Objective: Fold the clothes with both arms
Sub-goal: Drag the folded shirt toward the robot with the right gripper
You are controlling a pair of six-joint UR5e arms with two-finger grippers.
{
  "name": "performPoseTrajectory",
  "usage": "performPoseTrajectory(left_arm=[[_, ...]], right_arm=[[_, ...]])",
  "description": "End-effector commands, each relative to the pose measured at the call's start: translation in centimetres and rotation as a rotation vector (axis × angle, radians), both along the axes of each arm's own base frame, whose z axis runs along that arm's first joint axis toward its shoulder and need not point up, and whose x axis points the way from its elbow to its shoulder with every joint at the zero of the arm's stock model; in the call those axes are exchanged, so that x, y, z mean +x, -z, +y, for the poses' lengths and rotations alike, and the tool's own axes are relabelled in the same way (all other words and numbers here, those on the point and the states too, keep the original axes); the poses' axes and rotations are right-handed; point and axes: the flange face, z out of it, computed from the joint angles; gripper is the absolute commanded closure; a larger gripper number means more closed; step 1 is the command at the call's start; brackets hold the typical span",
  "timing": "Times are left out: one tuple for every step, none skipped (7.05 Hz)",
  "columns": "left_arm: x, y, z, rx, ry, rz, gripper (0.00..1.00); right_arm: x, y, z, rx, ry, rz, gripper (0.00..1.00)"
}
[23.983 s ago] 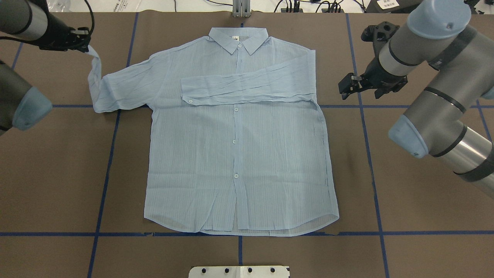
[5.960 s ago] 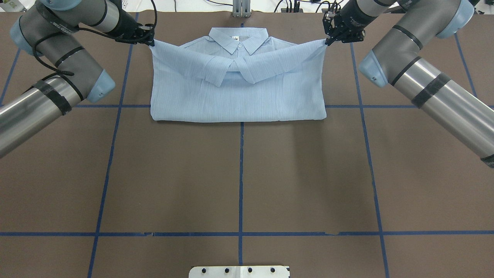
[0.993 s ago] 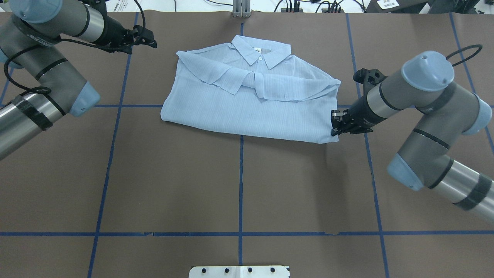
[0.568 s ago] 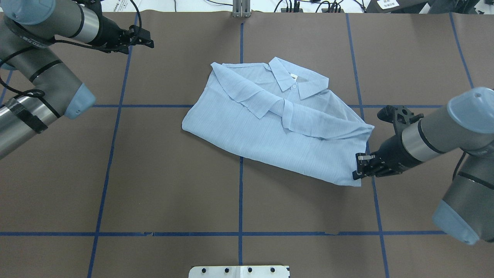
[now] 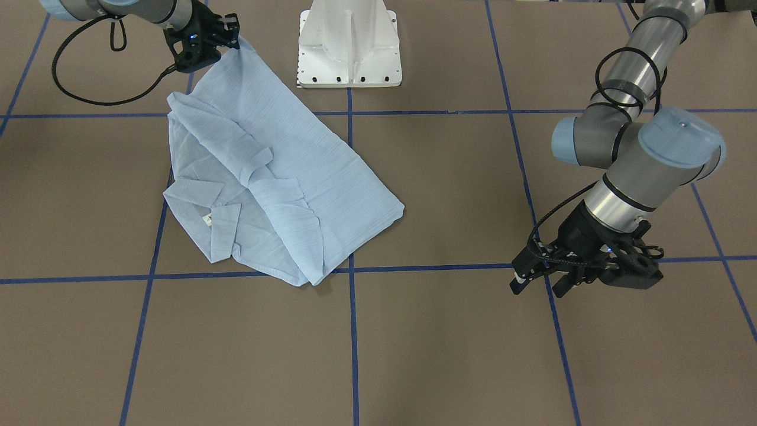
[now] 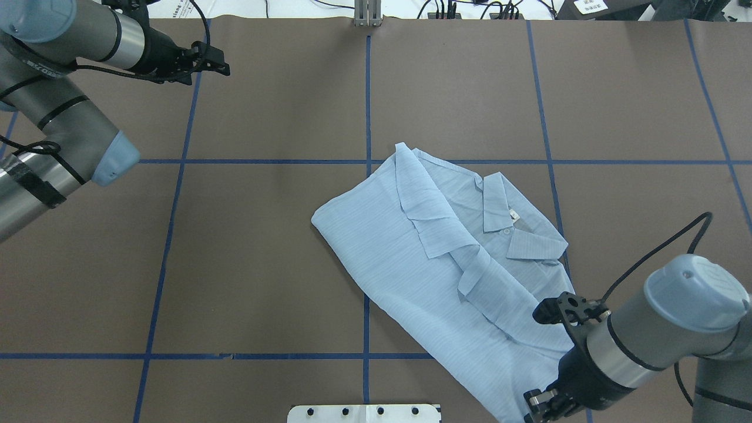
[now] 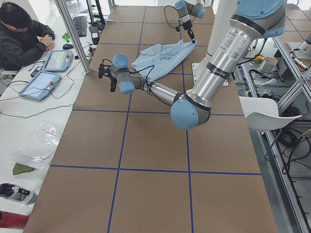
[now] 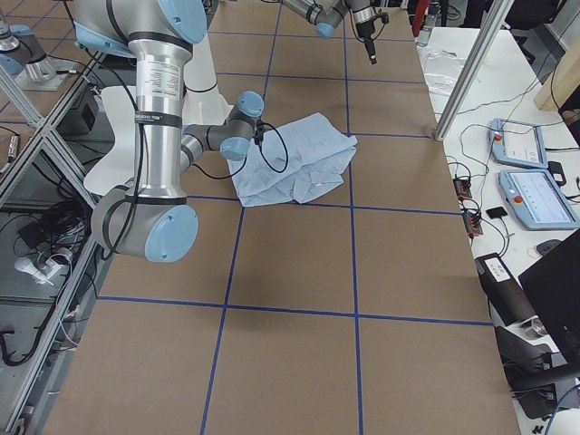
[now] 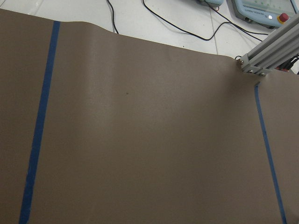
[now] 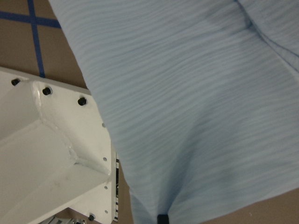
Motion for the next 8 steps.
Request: performPoseTrajectory(left_arm=[[0.2,-0.6,1.0,-0.002,-0.012,0.0,0.05],[0.1,-0.1,2.0,0.007,-0.026,0.013,0.02],[2.2,1.4,4.5,-0.025,-0.05,0.058,0.02],[6.5,2.8,7.9,-0.094,-0.081,0.107,0.02],[10.2,3.4,10.8,-0.169,-0.1,0.141,0.02],[13.6,5.1,14.6,-0.226,-0.121,0.179,0.02],[16.1,6.5,17.3,-0.299,-0.134,0.174,0.02],[18.1,8.5,18.8,-0.329,-0.124,0.133,0.03]], right_arm=[[-0.2,0.8,0.2,0.006,0.005,-0.017,0.0],[0.4,1.8,-2.3,0.015,-0.056,-0.041,0.0],[1.1,3.5,-5.1,0.033,-0.127,-0.077,0.0],[3.4,4.2,-8.8,0.043,-0.228,-0.089,0.0],[5.8,4.6,-11.9,0.063,-0.317,-0.1,0.0],[8.1,4.7,-14.1,0.072,-0.386,-0.102,0.0],[9.0,4.7,-14.9,0.074,-0.414,-0.101,0.0],[9.2,4.7,-15.2,0.075,-0.422,-0.101,0.0]])
